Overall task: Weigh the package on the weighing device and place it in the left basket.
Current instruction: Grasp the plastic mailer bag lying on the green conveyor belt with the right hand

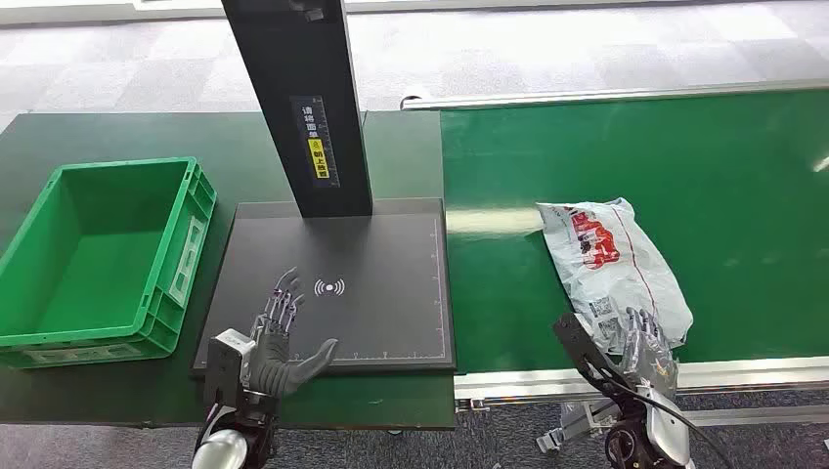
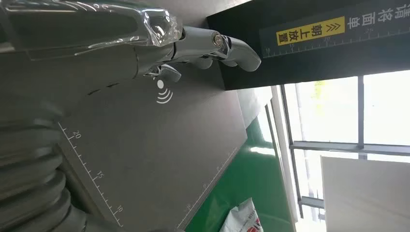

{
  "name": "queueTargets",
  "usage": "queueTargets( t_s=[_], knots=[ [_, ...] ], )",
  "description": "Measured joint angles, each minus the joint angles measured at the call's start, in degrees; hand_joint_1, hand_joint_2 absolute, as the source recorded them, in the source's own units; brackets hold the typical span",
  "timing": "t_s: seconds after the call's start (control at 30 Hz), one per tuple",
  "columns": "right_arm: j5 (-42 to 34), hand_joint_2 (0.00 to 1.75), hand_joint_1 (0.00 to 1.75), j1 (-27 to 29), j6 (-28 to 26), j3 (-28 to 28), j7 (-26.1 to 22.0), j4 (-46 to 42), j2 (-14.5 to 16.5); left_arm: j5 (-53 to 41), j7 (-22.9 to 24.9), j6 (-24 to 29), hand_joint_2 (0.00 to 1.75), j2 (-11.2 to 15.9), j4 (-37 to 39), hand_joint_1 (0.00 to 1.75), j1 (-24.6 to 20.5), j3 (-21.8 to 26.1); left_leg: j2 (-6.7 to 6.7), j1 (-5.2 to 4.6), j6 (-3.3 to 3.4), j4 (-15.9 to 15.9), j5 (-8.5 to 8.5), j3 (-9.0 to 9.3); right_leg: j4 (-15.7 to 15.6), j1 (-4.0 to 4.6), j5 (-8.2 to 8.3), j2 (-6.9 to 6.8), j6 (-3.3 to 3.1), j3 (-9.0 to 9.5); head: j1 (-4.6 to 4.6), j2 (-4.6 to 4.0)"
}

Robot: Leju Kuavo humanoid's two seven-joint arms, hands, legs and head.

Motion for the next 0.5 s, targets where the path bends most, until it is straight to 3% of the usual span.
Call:
queueTargets(
  t_s=[0.17,0.37,0.5],
  knots=[
    [-4.41,1.75,0.00,-0.17,-2.45,-0.06,-5.46,0.03,0.02,0.00,0.03,0.08,1.75,0.00,0.00,0.00,0.00,-0.01,0.00,0.00,0.00,0.00,0.00,0.00,0.00,0.00,0.00,0.00,0.00,0.01,0.00,0.01],
    [-6.30,1.75,0.00,-0.28,-3.25,-0.07,-7.73,0.03,0.02,0.01,0.01,0.14,1.75,0.00,0.00,0.00,0.00,-0.02,0.00,0.00,0.00,0.00,0.00,-0.01,0.00,0.00,0.00,0.00,0.00,0.01,0.00,0.02],
    [-13.62,1.75,0.00,-1.25,-4.81,-0.07,-14.93,-0.18,0.01,0.42,-0.86,0.16,1.75,0.01,0.41,0.00,-0.27,-0.17,0.01,0.00,0.00,0.00,0.00,-0.01,0.00,0.00,0.01,0.00,0.00,0.01,-0.01,0.02]
  ],
)
